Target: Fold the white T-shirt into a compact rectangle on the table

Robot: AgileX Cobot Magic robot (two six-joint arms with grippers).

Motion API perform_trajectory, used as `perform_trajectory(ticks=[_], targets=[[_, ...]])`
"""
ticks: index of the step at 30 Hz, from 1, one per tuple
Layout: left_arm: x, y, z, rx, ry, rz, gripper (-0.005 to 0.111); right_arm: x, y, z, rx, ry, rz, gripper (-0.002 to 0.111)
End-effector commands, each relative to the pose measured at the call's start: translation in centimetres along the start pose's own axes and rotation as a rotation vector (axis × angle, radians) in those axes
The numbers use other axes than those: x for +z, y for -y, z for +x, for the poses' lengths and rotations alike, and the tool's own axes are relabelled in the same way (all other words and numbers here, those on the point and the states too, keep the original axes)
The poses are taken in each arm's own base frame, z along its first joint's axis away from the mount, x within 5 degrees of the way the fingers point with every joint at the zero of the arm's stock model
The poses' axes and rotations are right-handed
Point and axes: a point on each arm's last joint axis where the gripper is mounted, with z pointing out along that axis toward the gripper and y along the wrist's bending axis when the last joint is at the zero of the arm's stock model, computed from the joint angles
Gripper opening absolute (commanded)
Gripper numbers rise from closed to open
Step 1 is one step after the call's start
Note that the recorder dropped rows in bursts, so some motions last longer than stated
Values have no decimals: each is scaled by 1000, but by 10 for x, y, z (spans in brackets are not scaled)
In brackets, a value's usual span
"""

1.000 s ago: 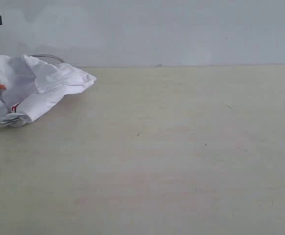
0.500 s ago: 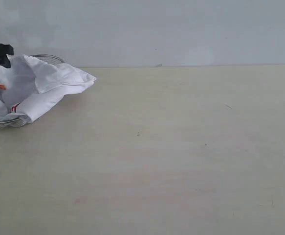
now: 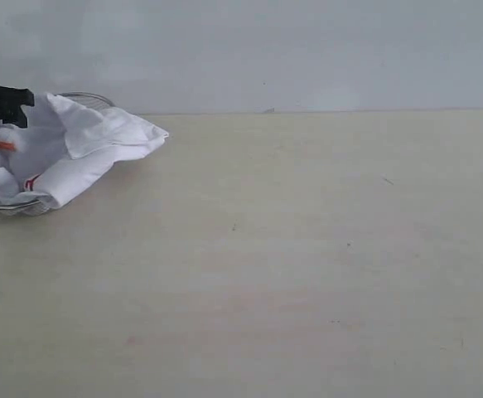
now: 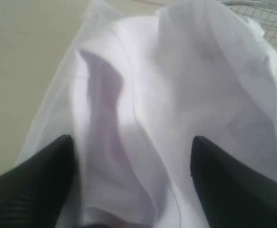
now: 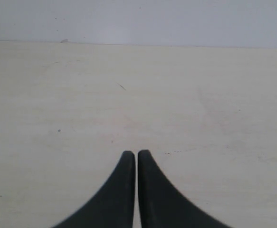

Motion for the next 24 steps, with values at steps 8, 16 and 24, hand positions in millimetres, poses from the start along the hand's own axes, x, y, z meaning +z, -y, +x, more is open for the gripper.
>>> perform_trajectory(ticks=[8,16,24], targets=[[1,22,1,75,-11,18,21,-1,0,-1,0,11,7,0],[0,13,4,119,-40,-72,4,-1,0,-1,0,13,7,0],[-8,4,-2,91,-17,-141,4,-1,0,-1,0,13,7,0]])
